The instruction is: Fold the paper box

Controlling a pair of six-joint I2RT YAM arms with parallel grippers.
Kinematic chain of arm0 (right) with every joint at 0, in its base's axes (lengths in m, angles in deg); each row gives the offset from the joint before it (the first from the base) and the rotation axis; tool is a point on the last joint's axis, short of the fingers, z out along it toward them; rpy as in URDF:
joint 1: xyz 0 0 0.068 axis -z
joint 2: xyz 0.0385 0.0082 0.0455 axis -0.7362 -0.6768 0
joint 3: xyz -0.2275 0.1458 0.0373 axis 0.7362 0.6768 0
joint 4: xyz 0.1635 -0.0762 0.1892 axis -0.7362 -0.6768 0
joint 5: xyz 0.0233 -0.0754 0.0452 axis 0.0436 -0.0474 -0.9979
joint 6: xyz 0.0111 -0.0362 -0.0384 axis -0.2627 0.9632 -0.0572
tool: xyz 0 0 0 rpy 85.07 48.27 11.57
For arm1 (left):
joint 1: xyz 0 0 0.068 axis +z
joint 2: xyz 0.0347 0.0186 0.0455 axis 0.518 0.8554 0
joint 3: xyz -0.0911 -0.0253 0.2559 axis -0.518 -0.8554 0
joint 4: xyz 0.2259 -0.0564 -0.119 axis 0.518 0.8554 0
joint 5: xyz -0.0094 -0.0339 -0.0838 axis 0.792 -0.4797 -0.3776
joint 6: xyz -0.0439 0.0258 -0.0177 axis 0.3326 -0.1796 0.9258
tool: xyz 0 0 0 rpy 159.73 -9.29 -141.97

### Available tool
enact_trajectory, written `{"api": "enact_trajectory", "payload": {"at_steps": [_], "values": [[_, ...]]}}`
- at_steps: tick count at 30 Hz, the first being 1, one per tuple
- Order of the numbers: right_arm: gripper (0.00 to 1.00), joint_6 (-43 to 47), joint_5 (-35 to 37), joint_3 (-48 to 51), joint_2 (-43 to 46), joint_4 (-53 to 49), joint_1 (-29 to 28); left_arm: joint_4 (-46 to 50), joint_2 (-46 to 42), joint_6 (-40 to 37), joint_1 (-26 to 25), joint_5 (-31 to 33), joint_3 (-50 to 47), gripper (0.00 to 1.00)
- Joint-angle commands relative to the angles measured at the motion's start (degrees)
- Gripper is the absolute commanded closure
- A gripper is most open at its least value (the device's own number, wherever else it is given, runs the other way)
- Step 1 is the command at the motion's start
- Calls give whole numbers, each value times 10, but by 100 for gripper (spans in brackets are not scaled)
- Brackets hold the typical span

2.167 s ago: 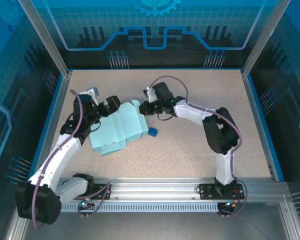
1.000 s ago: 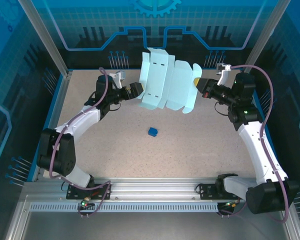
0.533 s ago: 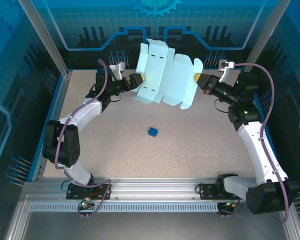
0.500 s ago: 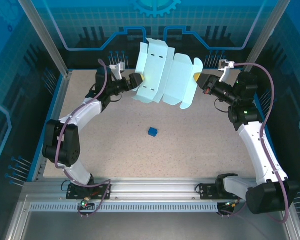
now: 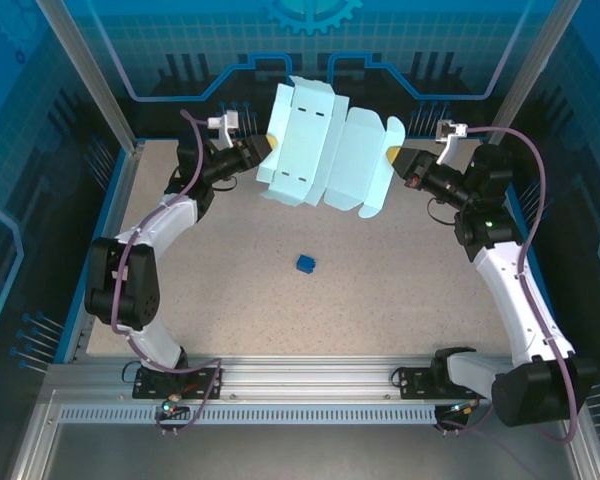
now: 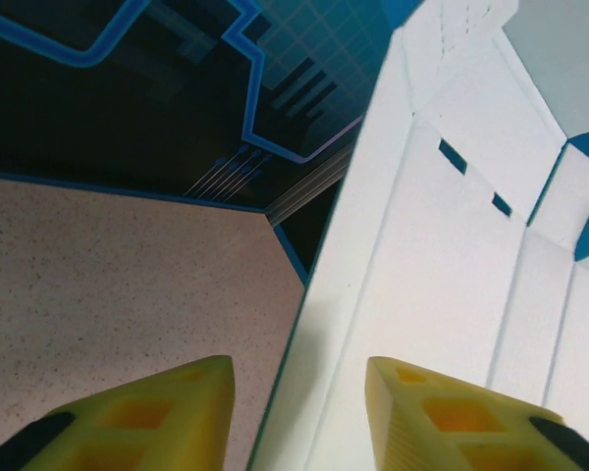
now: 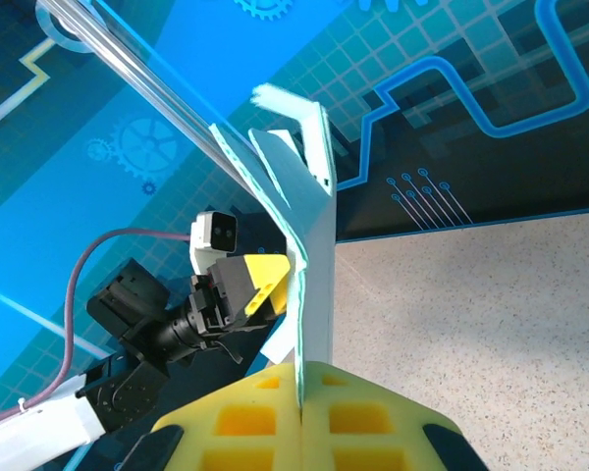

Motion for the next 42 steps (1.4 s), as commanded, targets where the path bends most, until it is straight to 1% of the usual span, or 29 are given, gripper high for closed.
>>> {"api": "enact_trajectory", "payload": {"at_steps": [1,5,10,11,13,14,17,18,19,20,22,24,26,27,28,31,36,39,42], "values": [[100,-10,3,10,-6,27,2,-34,-6,-2,5,-26,-11,64],[100,-6,6,16,-11,28,3,-31,-11,-25,7,-38,-10,79],[100,24,20,34,-11,11,8,11,-35,-102,10,-40,-12,100],[99,36,26,38,-10,4,10,29,-43,-125,10,-39,-12,100],[90,72,40,42,-7,-19,13,75,-58,-178,10,-37,-8,100],[84,104,59,40,-5,-46,14,104,-67,-209,10,-33,-4,100],[59,208,116,23,0,-141,12,204,-91,-310,10,-25,16,100],[52,242,139,18,2,-164,13,247,-96,-343,10,-25,31,100],[49,273,154,15,4,-180,10,279,-98,-369,10,-27,45,100],[46,306,166,12,5,-193,8,318,-100,-397,10,-28,60,100],[43,346,178,4,7,-204,1,382,-95,-428,9,-35,97,100],[39,389,170,-7,5,-206,-12,434,-88,-460,7,-65,130,100],[35,429,175,-23,1,-210,-33,473,-87,-488,0,-71,153,100],[31,453,178,-32,-2,-215,-46,496,-87,-507,-6,-73,162,100],[28,473,187,-40,-5,-217,-58,514,-88,-526,-11,-74,172,100],[24,539,186,-72,-27,-232,-92,568,-90,-578,-31,-77,197,100],[13,609,142,-119,-61,-247,-99,611,-93,-627,-58,-86,226,100],[9,640,97,-139,-73,-264,-98,637,-90,-650,-76,-91,250,100],[9,666,70,-167,-93,-293,-97,659,-84,-669,-91,-97,267,100]]}}
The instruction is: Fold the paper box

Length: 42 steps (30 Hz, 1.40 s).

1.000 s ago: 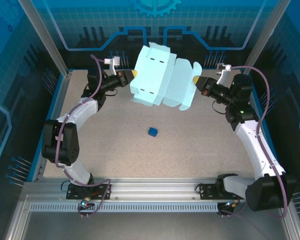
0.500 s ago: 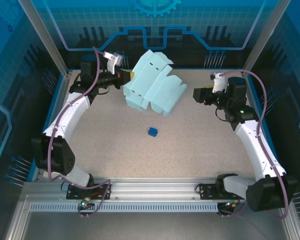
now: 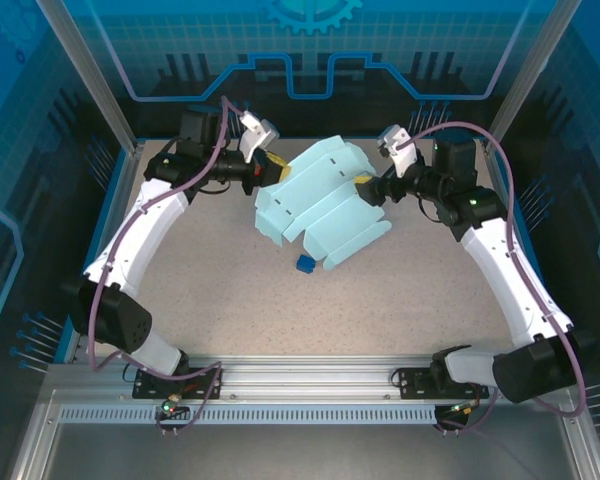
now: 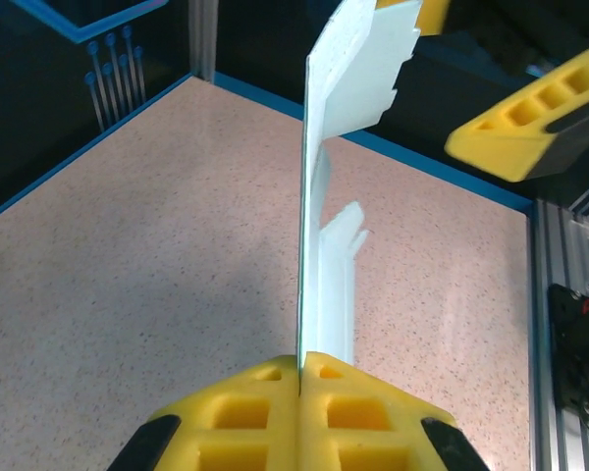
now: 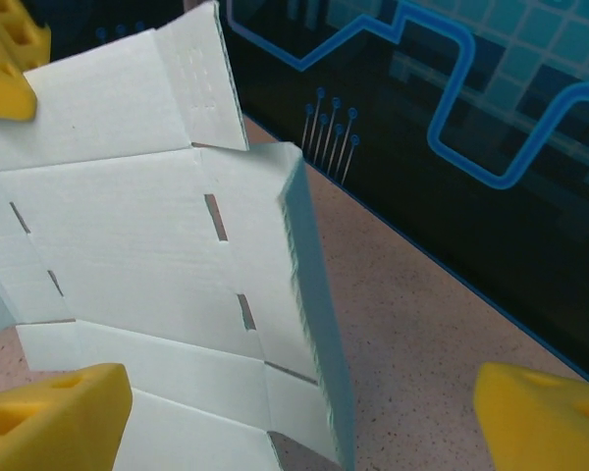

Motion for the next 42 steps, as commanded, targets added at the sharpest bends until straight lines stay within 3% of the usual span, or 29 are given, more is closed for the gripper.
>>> {"api": "enact_trajectory", "payload": {"at_steps": [1,7,10,24,27,34,38,42], "values": [[9,60,-51,-38,-19,-42,0,49,-3,-53,-15,-31,36,100],[13,81,-141,-60,-42,-74,40,67,2,-68,-23,-53,54,100],[23,93,-193,-67,-55,-89,49,66,4,-71,-25,-65,58,100],[89,89,-285,-72,-80,-110,80,60,9,-76,-26,-53,60,99],[100,63,-294,-47,-62,-85,86,31,-2,-58,-23,-51,42,82],[100,-41,-322,24,8,5,109,-132,-65,69,27,-49,-66,39],[100,-123,-325,66,45,75,114,-300,-118,206,74,-17,-174,23],[100,-196,-319,94,70,131,115,-405,-151,296,108,0,-248,14]]}}
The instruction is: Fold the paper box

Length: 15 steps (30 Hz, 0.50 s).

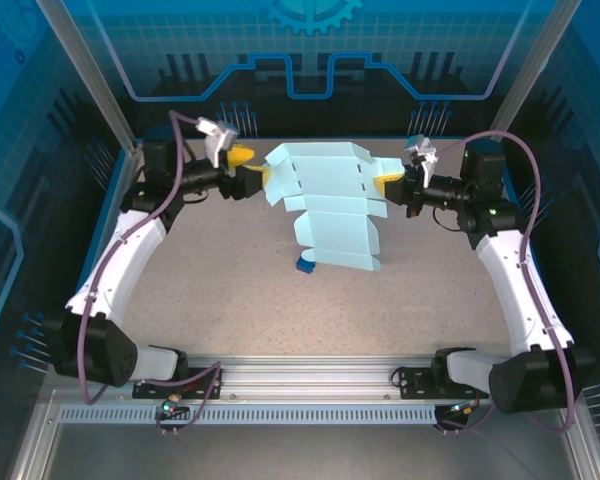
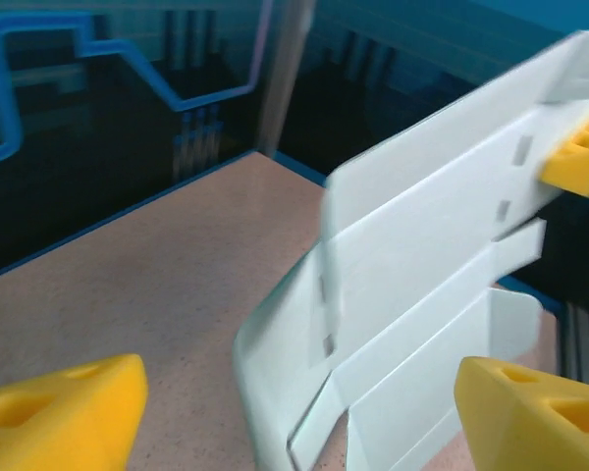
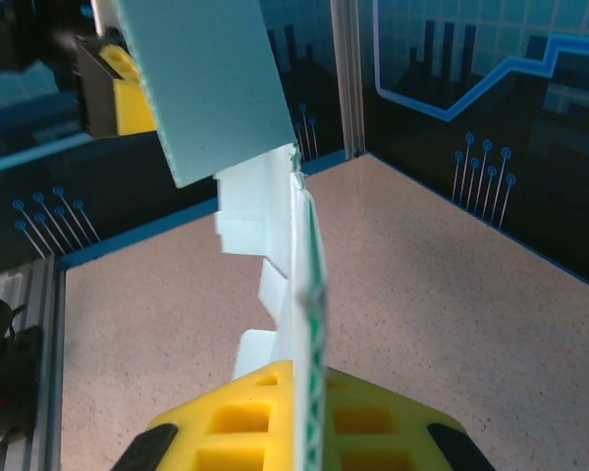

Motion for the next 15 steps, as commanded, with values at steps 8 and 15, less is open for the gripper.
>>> {"api": "enact_trajectory", "payload": {"at_steps": [8,15], "values": [[100,-191,-30,45,47,169,3,-191,-15,155,15,4,-68,2],[100,-225,-26,48,44,207,-11,-296,27,249,8,-67,-58,4]]}}
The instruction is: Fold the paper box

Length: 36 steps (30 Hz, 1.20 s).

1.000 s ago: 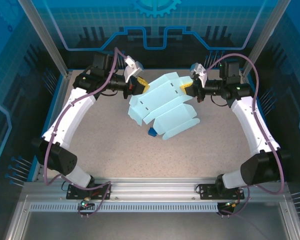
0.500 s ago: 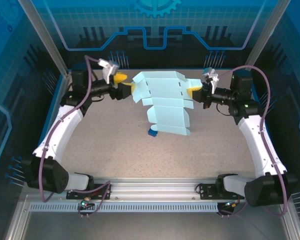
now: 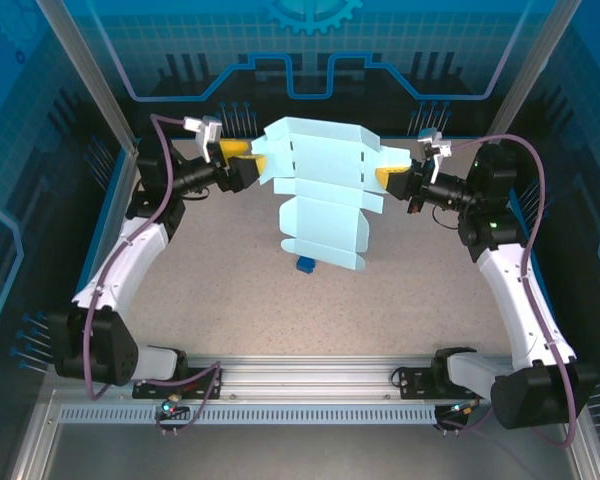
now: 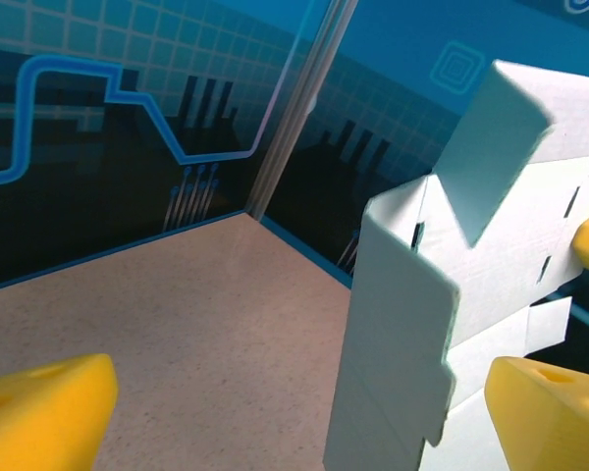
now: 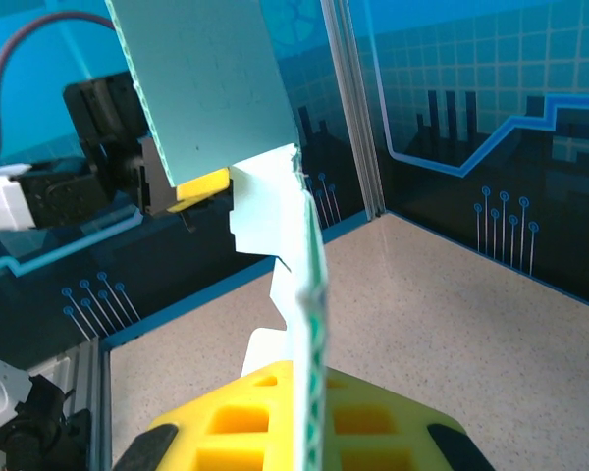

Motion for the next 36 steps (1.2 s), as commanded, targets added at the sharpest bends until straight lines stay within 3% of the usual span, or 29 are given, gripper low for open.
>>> {"api": "enact_trajectory", "payload": {"at_steps": [1,10,12,16,20,30,36], "values": [[100,-32,-9,2,5,41,-12,-78,17,61,-9,-52,12,5],[100,-52,-3,-8,-12,69,-38,-72,47,57,-37,-59,36,17],[100,-55,-1,-10,-14,72,-42,-86,53,69,-39,-69,38,28],[100,-48,12,-9,-15,61,-42,-103,56,93,-39,-84,44,59],[100,-48,26,-5,-17,58,-38,-125,41,100,-39,-78,21,74],[100,-49,53,-2,-33,52,-34,-152,14,115,-39,-66,-17,96],[93,-24,75,2,-53,13,-33,-142,4,107,-39,-57,-41,100]]}}
